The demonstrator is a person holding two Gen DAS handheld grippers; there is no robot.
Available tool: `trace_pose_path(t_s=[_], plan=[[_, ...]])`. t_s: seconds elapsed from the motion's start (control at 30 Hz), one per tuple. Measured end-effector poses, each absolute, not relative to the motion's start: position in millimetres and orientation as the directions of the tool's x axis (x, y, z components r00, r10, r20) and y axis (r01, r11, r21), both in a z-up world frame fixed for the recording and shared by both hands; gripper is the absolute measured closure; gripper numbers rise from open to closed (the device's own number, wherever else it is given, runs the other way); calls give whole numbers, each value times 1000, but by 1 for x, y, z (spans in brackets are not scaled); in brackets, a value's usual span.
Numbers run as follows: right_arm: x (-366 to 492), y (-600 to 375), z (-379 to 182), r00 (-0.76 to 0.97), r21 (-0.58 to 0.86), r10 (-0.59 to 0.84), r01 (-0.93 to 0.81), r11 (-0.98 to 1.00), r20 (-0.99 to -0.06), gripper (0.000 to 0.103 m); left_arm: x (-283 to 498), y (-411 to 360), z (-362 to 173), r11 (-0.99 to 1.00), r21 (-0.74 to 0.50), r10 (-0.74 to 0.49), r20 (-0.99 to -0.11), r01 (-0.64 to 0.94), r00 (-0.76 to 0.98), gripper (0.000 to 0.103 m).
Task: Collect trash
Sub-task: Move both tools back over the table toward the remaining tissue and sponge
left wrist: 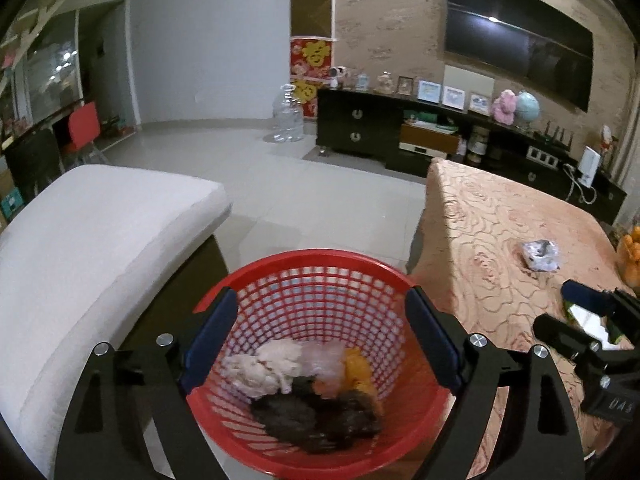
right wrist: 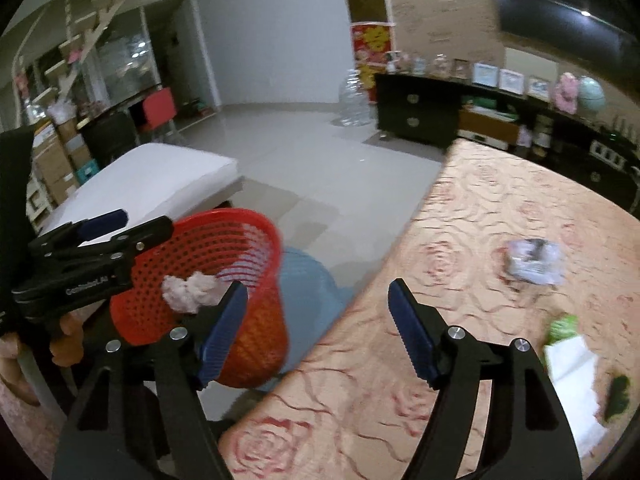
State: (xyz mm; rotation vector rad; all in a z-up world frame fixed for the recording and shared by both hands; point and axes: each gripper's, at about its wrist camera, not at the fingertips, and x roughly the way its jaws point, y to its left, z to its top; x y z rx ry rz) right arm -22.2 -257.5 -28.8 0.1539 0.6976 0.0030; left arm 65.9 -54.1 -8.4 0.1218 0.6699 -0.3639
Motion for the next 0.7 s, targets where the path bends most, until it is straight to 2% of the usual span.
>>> trace_pose_path(t_s=[0.4,0.7], plan=[[-89,-366,-29,746,136,-181,342,930,-641,28,33,-116,-12,864,20,-385,-619,504,685,21],[-146,-442,-46,660,149,-342,570,808,-669,27,1,-173,-27,782,28,-468,-633,623,616,21]])
